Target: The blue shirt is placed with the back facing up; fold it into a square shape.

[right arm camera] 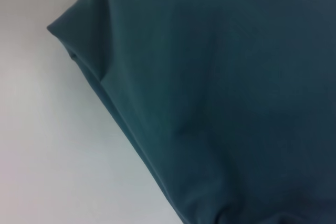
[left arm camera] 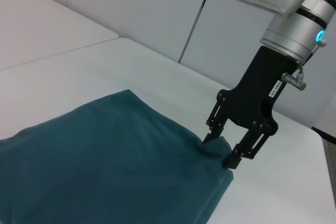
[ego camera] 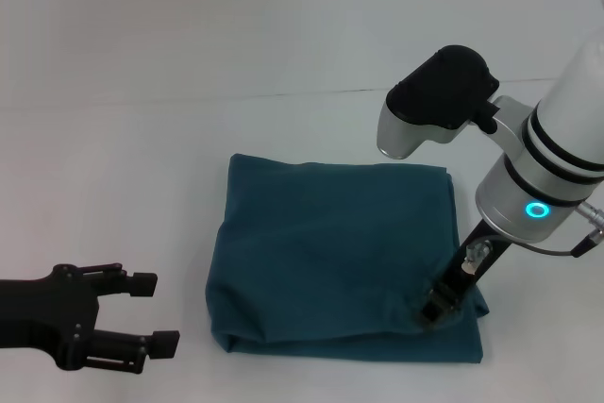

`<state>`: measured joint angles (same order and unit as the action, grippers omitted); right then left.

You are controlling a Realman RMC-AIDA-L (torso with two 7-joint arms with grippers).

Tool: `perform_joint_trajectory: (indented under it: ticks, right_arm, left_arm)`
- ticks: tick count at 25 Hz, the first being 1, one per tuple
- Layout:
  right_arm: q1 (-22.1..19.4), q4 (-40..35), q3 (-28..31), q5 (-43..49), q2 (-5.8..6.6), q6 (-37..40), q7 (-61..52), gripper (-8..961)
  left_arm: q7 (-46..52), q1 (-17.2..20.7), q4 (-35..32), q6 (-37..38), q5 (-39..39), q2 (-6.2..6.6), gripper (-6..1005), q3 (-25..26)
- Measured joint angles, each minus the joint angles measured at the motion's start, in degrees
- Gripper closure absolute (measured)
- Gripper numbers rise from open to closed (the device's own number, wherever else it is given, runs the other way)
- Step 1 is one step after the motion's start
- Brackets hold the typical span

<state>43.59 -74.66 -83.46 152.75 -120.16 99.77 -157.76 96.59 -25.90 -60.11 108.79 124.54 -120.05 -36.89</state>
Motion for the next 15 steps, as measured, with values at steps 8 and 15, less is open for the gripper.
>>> perform_joint_trajectory:
  ticks: [8,15]
  right_arm:
    - [-0.4,0.02,0.39,0.0,0.1,0.86,-0.01,600]
    - [-0.72,-0.95,0.83,0.35,0.28,3.08,-0.02,737]
  left_arm:
    - [0.0,-0.1,0.0,-0.47,0.01,-0.01,128,-0.03]
    - [0.0,-0.25,-0.01,-0.78,0.01,-0.01,132,-0.1]
